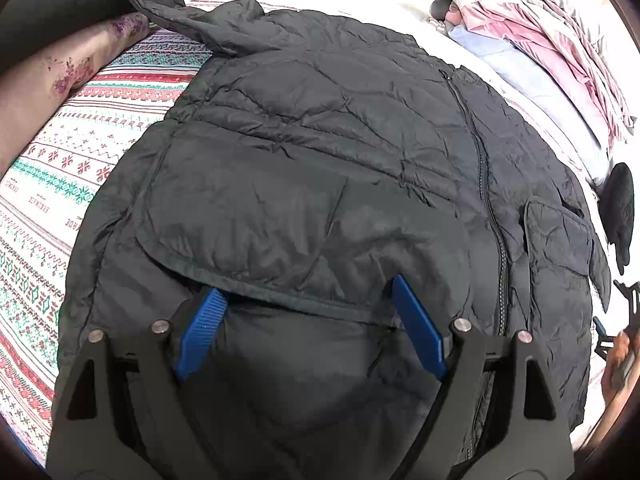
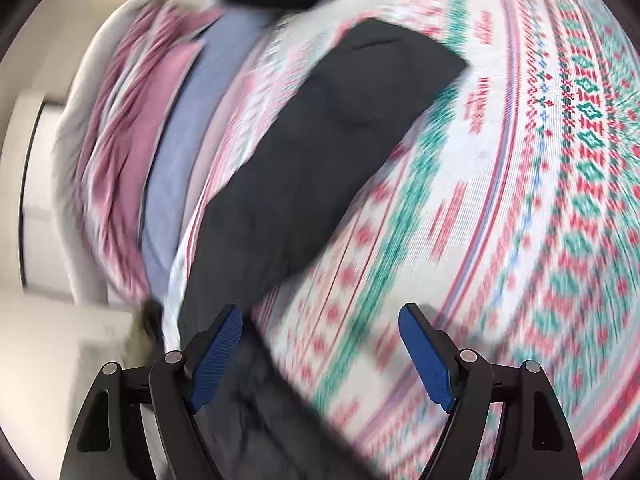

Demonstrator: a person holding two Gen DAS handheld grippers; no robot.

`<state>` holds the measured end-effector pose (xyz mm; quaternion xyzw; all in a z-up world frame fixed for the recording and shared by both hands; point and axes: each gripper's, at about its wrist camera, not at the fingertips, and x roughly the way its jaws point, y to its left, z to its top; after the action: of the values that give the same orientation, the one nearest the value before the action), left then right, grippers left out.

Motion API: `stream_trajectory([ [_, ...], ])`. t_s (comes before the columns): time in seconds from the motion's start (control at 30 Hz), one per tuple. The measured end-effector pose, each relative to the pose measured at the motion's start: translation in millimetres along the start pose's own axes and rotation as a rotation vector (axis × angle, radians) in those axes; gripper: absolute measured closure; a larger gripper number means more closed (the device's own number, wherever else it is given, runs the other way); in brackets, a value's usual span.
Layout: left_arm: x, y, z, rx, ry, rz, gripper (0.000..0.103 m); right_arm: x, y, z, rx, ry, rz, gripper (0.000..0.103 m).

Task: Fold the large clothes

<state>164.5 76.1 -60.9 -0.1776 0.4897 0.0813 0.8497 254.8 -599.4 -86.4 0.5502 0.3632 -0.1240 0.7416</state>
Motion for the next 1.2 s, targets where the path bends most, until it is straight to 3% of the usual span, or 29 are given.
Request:
stream_trajectory([
  [0.1, 2, -5, 2, 0.012, -0.014, 0.003, 0.02, 19, -2, 42, 0.055, -0.067, 0.014, 0.022],
  [0.17, 3, -9, 3, 0.029, -0.018, 0.005, 0.02, 27, 11, 60, 0.014, -0.128, -0.06, 0.023],
  [0.23, 5, -13, 4, 0.048, -0.024, 0.009, 0.02, 41, 28, 74, -0.059, -0.167, -0.158, 0.046],
  [0.27, 6, -14, 3, 0.054, -0.026, 0.012, 0.02, 49, 32, 80, -0.083, -0.173, -0.212, 0.077],
  [0.3, 6, -16, 3, 0.061, -0.027, 0.016, 0.02, 55, 34, 83, -0.097, -0.178, -0.259, 0.094],
  [0.43, 7, -20, 1, 0.082, -0.024, -0.004, 0.02, 55, 55, 95, -0.218, -0.255, -0.379, 0.099],
  [0.7, 11, -29, 2, 0.146, 0.011, -0.069, 0.02, 7, 116, 103, -0.484, -0.455, -0.561, 0.1],
  [0.87, 9, -15, 14, 0.098, 0.029, -0.113, 0.02, -12, 164, 67, -0.681, -0.549, -0.502, 0.1],
  [1.07, 4, 22, 37, -0.037, -0.001, -0.114, 0.02, -41, 260, -12, -0.866, -0.609, -0.262, 0.1],
  [1.2, 0, 40, 43, -0.101, -0.004, -0.141, 0.02, -42, 333, -93, -1.027, -0.578, -0.092, 0.1],
])
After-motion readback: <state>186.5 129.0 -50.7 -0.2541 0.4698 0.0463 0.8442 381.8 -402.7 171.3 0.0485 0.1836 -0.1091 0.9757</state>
